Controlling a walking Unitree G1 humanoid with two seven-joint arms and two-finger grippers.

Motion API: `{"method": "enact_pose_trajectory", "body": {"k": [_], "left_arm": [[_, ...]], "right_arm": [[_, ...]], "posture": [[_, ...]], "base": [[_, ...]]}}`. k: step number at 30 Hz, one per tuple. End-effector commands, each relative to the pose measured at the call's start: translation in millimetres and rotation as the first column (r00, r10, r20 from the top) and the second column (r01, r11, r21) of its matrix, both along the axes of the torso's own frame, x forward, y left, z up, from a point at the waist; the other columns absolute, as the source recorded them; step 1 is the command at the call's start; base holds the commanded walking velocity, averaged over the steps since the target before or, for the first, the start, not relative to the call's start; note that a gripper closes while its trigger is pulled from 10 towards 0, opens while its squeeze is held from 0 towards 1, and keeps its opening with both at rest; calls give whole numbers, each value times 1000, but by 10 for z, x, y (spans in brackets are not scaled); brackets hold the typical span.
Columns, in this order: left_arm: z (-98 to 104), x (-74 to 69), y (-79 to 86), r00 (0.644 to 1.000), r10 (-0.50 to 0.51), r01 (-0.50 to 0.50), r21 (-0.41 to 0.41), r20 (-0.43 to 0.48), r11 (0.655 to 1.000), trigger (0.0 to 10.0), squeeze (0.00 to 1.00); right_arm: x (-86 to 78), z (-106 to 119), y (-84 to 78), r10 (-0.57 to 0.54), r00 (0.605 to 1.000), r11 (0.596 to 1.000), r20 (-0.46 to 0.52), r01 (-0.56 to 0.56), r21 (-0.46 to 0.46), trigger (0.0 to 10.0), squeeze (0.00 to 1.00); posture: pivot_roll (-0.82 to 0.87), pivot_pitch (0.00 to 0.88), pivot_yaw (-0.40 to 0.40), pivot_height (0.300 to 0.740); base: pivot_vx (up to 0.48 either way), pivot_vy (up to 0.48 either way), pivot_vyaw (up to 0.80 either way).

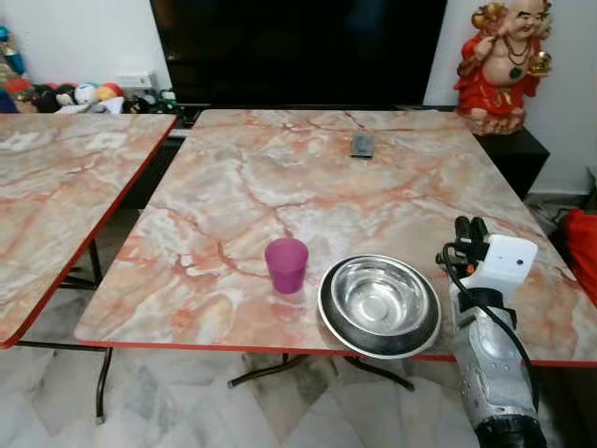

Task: Setting the table

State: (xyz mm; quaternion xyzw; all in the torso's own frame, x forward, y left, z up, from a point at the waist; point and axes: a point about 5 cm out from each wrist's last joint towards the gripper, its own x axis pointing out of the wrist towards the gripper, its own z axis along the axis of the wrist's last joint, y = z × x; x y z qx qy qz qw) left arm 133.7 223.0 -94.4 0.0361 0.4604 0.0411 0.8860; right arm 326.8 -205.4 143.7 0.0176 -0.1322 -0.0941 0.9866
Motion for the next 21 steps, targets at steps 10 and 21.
{"method": "enact_pose_trajectory", "body": {"k": [10, 21], "left_arm": [[-76, -269, 13, 998, 10, -10, 4, -58, 1000, 10000, 0], [-83, -346, 53, 998, 16, -16, 3, -65, 1000, 10000, 0]], "right_arm": [[-4, 150, 132, 41, 998, 999, 51, -39, -26, 10000, 0], [15, 214, 146, 49, 997, 999, 66, -47, -28, 10000, 0]], "posture": [[-2, 0, 20, 740], [3, 0, 12, 740]], "base": [[0, 480, 173], [0, 480, 0]]}}
